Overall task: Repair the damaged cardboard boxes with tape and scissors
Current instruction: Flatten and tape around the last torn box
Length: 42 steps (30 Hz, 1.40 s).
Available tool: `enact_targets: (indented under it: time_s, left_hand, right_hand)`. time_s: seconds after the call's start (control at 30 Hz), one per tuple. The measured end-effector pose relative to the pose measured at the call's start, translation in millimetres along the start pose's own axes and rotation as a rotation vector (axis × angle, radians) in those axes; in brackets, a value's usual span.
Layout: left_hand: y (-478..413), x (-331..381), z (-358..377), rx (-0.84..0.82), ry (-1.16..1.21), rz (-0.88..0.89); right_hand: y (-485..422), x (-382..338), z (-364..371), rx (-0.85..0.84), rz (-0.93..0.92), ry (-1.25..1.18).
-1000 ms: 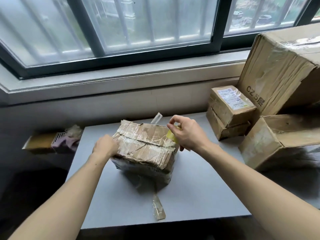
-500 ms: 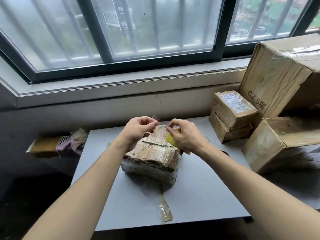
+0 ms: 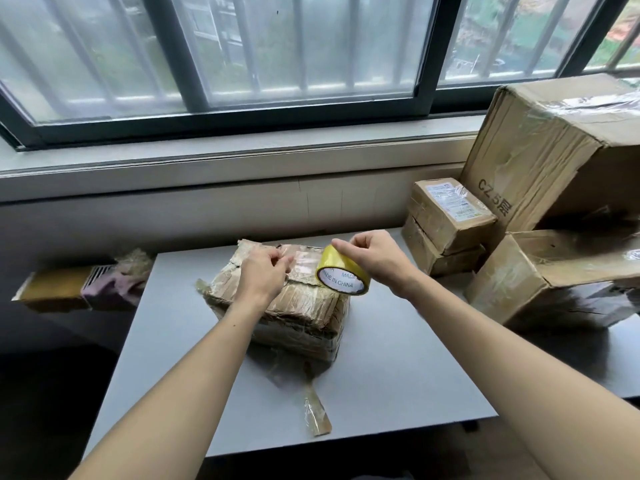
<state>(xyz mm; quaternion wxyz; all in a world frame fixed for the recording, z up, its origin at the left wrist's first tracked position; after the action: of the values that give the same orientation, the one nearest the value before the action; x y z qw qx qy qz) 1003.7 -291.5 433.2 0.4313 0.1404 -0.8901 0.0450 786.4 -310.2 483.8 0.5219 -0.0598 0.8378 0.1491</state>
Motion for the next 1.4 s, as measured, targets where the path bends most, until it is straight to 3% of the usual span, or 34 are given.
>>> enact_targets:
  time_s: [0.2,0.33,0.5,0.7,0.8,1.07,1.23,1.4]
  left_hand:
    - [5.2,-24.0,12.6,0.003,0.303,-0.278]
    - [4.8,-15.4,9.8,0.045,0.028,-0.171]
    - [3.1,-19.6,14.6,0.051,-0.040,-0.163]
    - [1.0,-35.2,16.4,-0.041,0.647,-0.437]
    - [2.6,-32.3,15.7,-0.151,0.757,-0.461]
    - [5.0,-27.6,7.9,-0.201,0.800,-0.452]
    - [6.3,-24.0,2.7,-0.149,0.532,-0.281]
    - [1.8,-28.4,6.9,-0.107,0.312,-0.282]
  right_hand:
    - [-15.6,1.5,9.3,-0.013,0.014,0.160]
    - [-20.9,-1.5,15.2,-0.034,0.021,0.233]
    - [-24.6,-8.1,11.8,-0.006,0.011,0.339]
    - [-26.2,1.5,0.3,0.009,0.025,0.237]
    - [-26.2,5.6,-4.2,0.030,0.036,0.176]
    - [-23.6,6.1,-2.2,-0.004,-0.002,0.172]
    - [-21.0,4.8,-0.2,-0.020,-0.011,0.200]
    - [-19.5,-3.5,-3.0,-0.019,-0.050,0.268]
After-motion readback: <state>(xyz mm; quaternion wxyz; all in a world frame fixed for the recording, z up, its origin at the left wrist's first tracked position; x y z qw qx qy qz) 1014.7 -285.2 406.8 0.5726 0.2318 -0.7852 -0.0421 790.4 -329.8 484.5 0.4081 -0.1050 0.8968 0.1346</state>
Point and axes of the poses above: each hand's wrist, its own y-axis away from the middle knuckle, its own z-axis out of the palm, x = y × z, the point moved 5 cm from there along -y, towards the middle knuckle, and after that the axes turned 2 degrees about -x, right-handed, at the moved point
